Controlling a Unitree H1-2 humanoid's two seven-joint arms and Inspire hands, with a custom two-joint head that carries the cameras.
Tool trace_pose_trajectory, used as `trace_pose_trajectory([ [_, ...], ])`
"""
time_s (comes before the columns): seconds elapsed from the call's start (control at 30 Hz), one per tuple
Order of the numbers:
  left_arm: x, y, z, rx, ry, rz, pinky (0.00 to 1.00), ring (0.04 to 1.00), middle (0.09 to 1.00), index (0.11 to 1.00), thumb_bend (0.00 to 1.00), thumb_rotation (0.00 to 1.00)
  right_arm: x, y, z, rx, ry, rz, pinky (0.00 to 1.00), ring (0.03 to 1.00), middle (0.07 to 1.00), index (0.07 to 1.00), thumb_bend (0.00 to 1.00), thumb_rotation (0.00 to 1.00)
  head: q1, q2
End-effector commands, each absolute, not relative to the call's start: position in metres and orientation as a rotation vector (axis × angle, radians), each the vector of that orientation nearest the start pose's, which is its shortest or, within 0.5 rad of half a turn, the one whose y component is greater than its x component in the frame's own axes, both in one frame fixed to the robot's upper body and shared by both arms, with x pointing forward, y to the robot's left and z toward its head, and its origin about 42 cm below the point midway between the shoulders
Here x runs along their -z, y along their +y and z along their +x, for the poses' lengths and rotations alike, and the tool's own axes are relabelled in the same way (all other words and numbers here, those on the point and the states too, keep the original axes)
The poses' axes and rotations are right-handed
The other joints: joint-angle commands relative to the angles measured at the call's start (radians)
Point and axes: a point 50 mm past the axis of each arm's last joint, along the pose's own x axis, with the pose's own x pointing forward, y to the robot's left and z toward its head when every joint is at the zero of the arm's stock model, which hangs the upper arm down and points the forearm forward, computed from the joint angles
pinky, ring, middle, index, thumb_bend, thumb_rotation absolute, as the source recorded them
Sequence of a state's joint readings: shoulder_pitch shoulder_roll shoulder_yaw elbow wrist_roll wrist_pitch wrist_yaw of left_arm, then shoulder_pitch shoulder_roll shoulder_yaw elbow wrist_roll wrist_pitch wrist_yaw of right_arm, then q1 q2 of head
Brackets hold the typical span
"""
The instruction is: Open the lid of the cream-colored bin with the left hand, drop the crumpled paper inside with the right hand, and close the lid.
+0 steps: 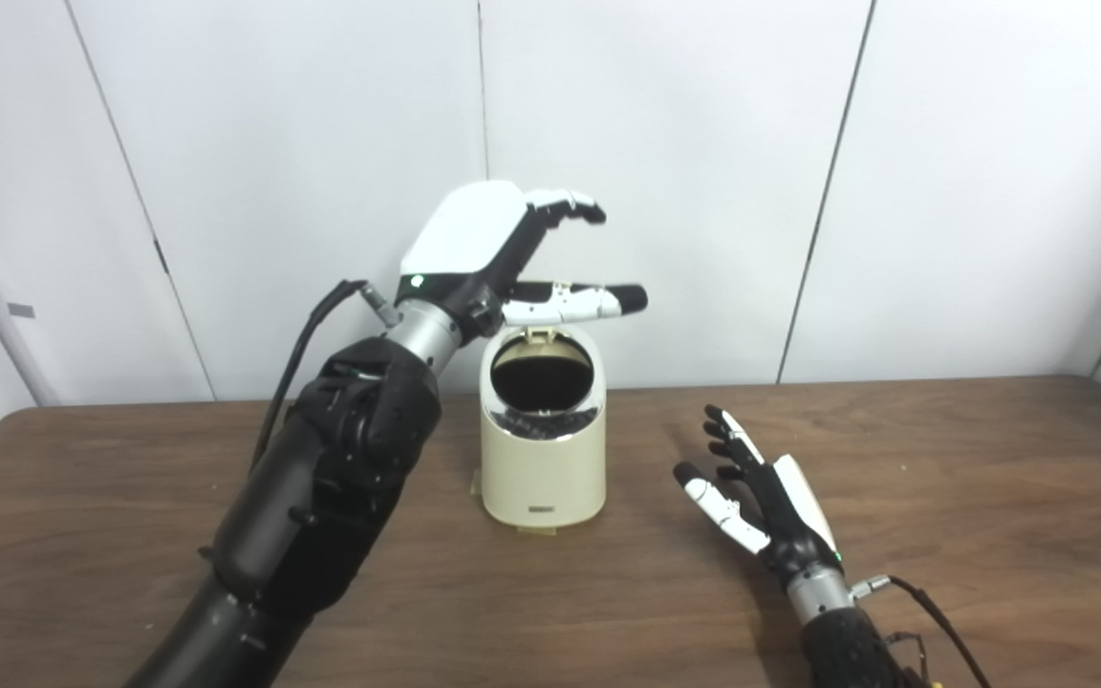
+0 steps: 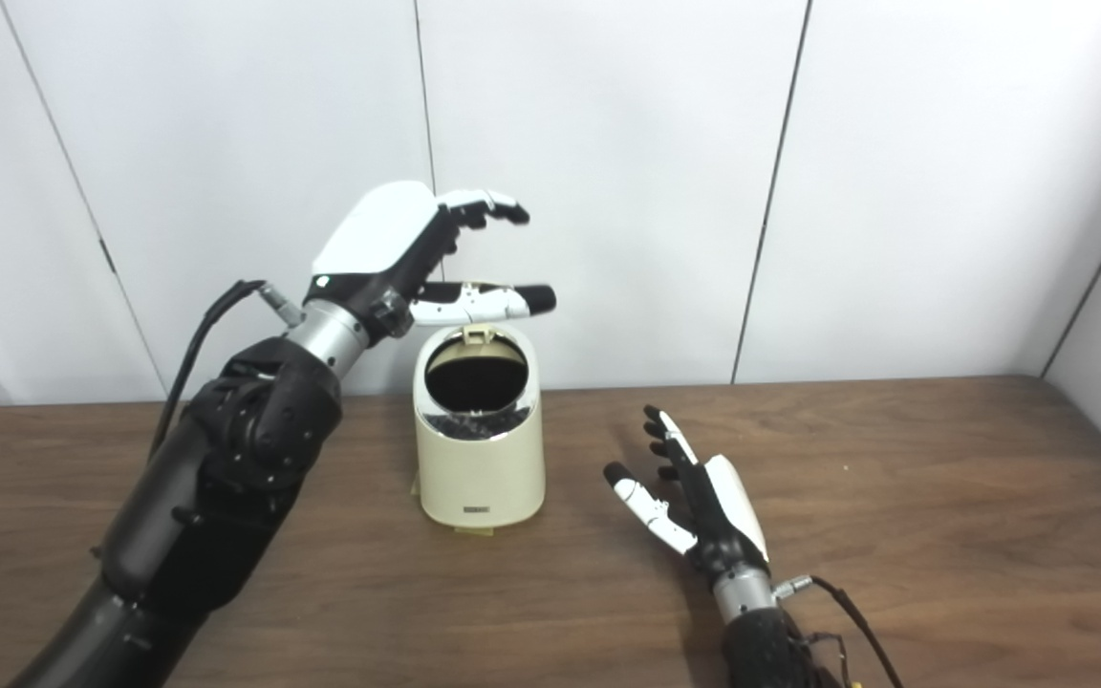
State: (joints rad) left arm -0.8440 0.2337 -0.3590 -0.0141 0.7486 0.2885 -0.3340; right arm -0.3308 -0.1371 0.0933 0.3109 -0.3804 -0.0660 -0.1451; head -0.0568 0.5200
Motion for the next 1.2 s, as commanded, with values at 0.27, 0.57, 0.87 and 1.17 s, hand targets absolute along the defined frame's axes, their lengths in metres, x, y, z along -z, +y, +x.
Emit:
trace_pose_trajectory([
  [0.27, -0.387, 0.12, 0.463, 0.259, -0.491, 1.265, 0.65, 0.806, 0.856, 0.806, 1.0, 0.91, -0.14, -0.215, 0.395, -0.007, -0.174, -0.534, 0.78, 0.872, 0.914, 0.957, 0.41, 0.82, -0.001, 0.0],
  [0.57, -0.368, 0.122, 0.47, 0.282, -0.458, 1.315, 0.58, 0.749, 0.814, 0.799, 1.0, 0.93, -0.142, -0.213, 0.394, -0.005, -0.17, -0.537, 0.77, 0.862, 0.902, 0.945, 0.4, 0.81, -0.005, 0.001],
  [0.87, -0.37, 0.122, 0.454, 0.302, -0.512, 1.324, 0.65, 0.805, 0.827, 0.791, 1.0, 0.95, -0.142, -0.214, 0.395, -0.017, -0.169, -0.529, 0.78, 0.873, 0.91, 0.948, 0.39, 0.8, 0.0, 0.002],
  [1.17, -0.351, 0.121, 0.429, 0.335, -0.501, 1.341, 0.74, 0.83, 0.812, 0.785, 0.97, 0.93, -0.142, -0.214, 0.395, -0.014, -0.164, -0.529, 0.77, 0.865, 0.901, 0.944, 0.4, 0.8, -0.002, 0.003],
])
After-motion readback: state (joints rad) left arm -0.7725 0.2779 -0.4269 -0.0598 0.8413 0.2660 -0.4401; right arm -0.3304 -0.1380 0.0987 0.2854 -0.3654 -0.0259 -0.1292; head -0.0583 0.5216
